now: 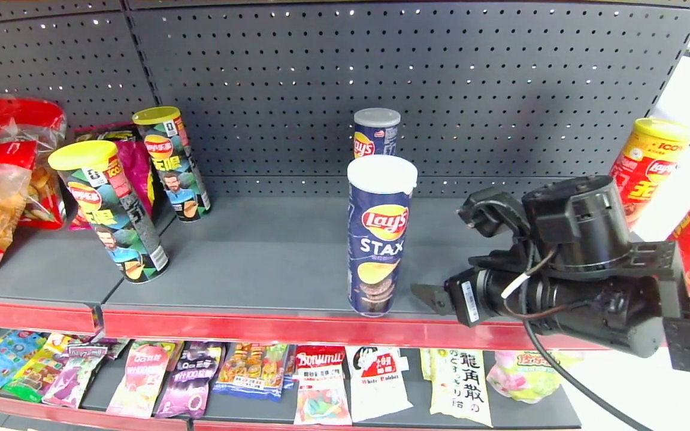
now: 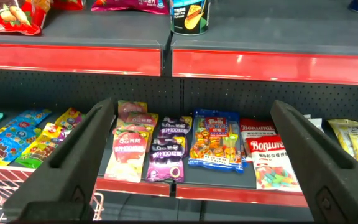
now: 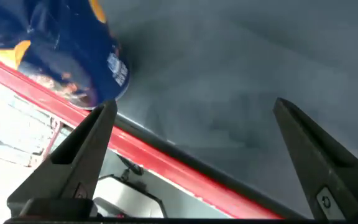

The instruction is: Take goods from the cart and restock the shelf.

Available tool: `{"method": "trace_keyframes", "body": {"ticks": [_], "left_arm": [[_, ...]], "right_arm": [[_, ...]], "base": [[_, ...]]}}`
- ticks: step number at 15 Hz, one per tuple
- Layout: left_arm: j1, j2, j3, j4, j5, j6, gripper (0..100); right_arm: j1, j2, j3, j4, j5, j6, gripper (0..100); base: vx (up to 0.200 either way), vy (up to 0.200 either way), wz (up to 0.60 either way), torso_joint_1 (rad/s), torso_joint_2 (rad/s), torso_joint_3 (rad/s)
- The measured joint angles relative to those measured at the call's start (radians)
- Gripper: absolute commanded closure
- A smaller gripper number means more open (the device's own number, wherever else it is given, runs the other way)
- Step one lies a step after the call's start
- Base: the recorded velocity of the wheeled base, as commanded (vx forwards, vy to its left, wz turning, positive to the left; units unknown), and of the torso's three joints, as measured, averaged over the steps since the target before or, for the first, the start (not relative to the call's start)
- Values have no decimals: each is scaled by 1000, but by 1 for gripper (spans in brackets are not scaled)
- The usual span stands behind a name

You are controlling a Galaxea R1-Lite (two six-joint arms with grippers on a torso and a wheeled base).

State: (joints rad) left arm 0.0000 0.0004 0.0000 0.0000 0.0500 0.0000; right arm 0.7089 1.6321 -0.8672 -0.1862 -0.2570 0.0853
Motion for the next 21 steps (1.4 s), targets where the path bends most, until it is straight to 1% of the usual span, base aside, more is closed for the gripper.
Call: {"method": "trace_keyframes", "body": {"ticks": [5,8,12,21], "left_arm": [[0,0,0,0,0,0,0],[0,0,0,0,0,0,0],[0,0,0,0,0,0,0],[0,0,0,0,0,0,0]], "right_arm": [[-5,56,-10,0,-4,-2,0],[-16,91,-45,1,-25,-4,0],[-38,121,-69,0,-27,-21,0],[-31,156,-103,0,-27,-36,0]], "base": [[0,0,0,0,0,0],[0,0,0,0,0,0],[0,0,0,0,0,0],[0,0,0,0,0,0]]}}
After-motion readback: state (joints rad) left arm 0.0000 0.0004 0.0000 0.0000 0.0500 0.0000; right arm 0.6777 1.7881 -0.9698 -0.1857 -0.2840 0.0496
